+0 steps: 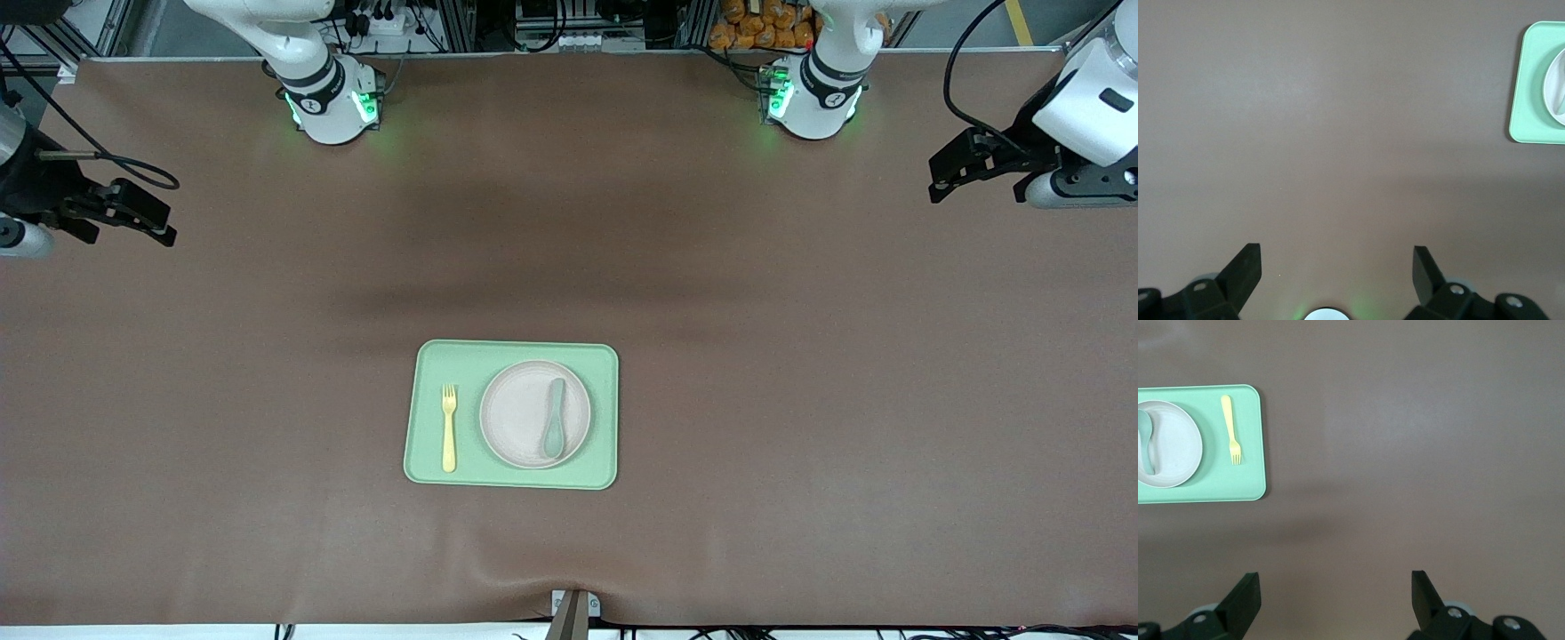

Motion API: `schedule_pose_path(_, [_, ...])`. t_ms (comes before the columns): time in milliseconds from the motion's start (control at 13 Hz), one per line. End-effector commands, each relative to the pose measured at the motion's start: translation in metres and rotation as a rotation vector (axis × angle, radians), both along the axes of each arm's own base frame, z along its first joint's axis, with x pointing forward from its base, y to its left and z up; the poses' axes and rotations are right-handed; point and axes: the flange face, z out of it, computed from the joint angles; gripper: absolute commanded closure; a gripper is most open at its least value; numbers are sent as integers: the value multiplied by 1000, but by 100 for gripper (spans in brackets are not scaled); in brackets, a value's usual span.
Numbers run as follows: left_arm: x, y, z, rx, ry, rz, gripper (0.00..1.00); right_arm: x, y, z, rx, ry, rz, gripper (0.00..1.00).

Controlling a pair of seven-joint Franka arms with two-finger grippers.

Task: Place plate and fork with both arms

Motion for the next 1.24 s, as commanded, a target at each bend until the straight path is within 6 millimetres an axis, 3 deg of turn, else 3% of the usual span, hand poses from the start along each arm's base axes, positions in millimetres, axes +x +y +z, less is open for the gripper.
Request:
schedule_pose_path(0, [-5, 4, 9, 22, -4, -12, 0, 17, -16, 5, 2, 18, 8, 0])
schedule_pose_path(154, [-7, 3, 14, 20, -5, -13, 0, 15, -14, 14, -17, 15, 16, 0])
schedule_pose_path(309, [-7, 3, 13, 22, -2, -13, 0, 12, -30, 15, -3, 36, -8, 0])
schedule_pose_path(1158, [-9, 8, 17, 25, 16, -3, 0, 15, -31, 11, 0, 32, -10, 0])
